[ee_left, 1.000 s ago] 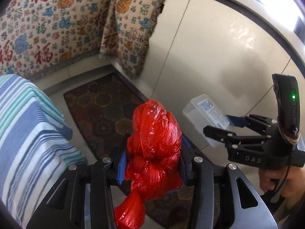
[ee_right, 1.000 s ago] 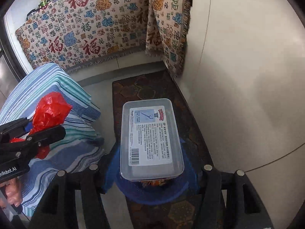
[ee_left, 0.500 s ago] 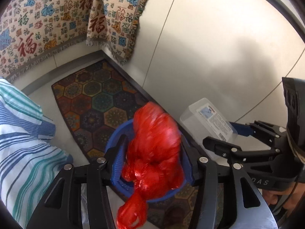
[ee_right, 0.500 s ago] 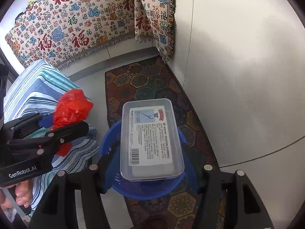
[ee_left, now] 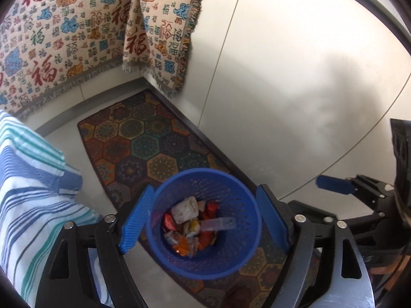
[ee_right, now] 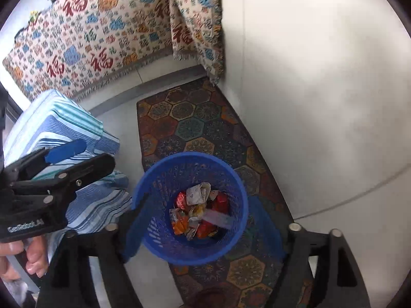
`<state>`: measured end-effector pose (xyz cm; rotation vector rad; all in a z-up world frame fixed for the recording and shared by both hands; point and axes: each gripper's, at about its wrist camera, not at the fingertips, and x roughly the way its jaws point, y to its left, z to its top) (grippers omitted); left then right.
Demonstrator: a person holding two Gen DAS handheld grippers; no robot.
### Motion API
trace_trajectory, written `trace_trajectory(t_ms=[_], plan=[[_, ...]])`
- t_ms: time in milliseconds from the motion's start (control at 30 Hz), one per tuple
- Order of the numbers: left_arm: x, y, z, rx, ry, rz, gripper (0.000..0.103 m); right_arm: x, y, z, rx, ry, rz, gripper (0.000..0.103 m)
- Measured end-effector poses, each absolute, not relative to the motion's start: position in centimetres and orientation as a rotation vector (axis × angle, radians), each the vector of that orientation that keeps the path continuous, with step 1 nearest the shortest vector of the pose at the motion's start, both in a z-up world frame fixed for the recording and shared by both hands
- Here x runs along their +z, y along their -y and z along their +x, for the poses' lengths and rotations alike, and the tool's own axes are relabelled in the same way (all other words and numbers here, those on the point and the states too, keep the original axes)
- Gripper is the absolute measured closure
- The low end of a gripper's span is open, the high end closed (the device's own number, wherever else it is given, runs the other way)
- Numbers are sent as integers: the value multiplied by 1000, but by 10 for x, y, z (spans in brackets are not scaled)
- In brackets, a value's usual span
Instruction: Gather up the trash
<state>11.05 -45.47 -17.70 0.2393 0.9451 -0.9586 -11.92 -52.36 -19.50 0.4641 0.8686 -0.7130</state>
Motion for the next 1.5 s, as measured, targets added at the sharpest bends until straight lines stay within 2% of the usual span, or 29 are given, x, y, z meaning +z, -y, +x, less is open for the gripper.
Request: trace_trajectory(t_ms=[67,100,167,233,367,500,933,1500], plan=[[-168,444,103,-950,-938,237,3,-183,510,-131,-748,-858,445,21],[-164,438,98,-952,-937,245,0,-175,502,-138,-772,-849,431,20],[-158,426,87,-931,-933,267,0,-162,485,-149,-819,-821,397,13],[-156,414,73,-905,-920,291,0,-157,465,-168,-884,-802,376,0],[-162,397,41,-872,-889,366,0,-164,442,-197,-951,-792,413,0],[-166,383,27,-860,-942,381,0,-181,435,-204,-906,-824,454,0],[-160,378,28,-836,-981,373,0,-172,420,-200,-853,-799,418,0],[-160,383,20,-822,-943,407,0,-169,424,-202,-863,-790,420,0]])
